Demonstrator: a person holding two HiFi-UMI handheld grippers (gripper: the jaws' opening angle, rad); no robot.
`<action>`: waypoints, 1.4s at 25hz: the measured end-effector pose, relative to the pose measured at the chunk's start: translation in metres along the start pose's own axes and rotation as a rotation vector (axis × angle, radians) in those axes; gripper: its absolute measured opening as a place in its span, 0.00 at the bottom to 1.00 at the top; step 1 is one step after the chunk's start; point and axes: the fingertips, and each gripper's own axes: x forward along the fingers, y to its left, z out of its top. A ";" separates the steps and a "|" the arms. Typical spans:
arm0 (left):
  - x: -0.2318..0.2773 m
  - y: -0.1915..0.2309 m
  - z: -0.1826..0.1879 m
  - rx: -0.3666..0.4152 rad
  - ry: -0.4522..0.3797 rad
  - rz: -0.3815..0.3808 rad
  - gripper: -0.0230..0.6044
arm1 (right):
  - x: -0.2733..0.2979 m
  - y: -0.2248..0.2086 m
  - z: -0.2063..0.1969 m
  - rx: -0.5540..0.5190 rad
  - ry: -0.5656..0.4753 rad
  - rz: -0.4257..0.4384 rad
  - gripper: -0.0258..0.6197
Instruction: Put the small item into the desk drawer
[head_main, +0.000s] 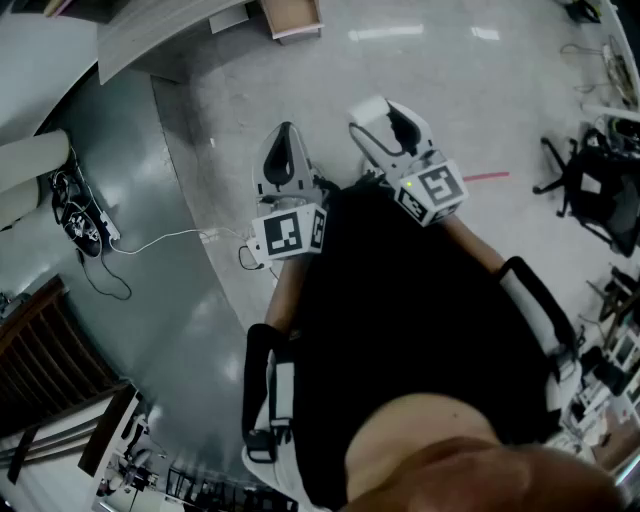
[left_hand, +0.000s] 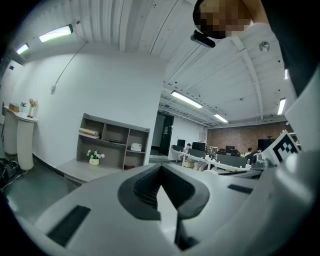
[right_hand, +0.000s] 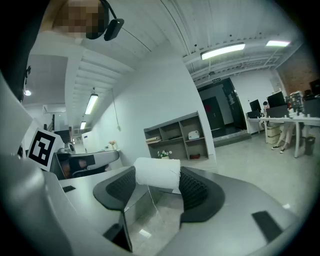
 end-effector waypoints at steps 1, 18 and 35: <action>0.000 0.001 0.000 0.000 0.000 -0.001 0.02 | 0.001 0.001 0.000 -0.001 -0.002 0.001 0.46; -0.003 0.028 -0.003 -0.014 0.005 -0.029 0.02 | 0.025 0.019 -0.004 0.004 0.014 -0.022 0.46; -0.027 0.098 -0.007 -0.025 0.030 -0.111 0.02 | 0.072 0.078 -0.014 0.014 -0.008 -0.100 0.46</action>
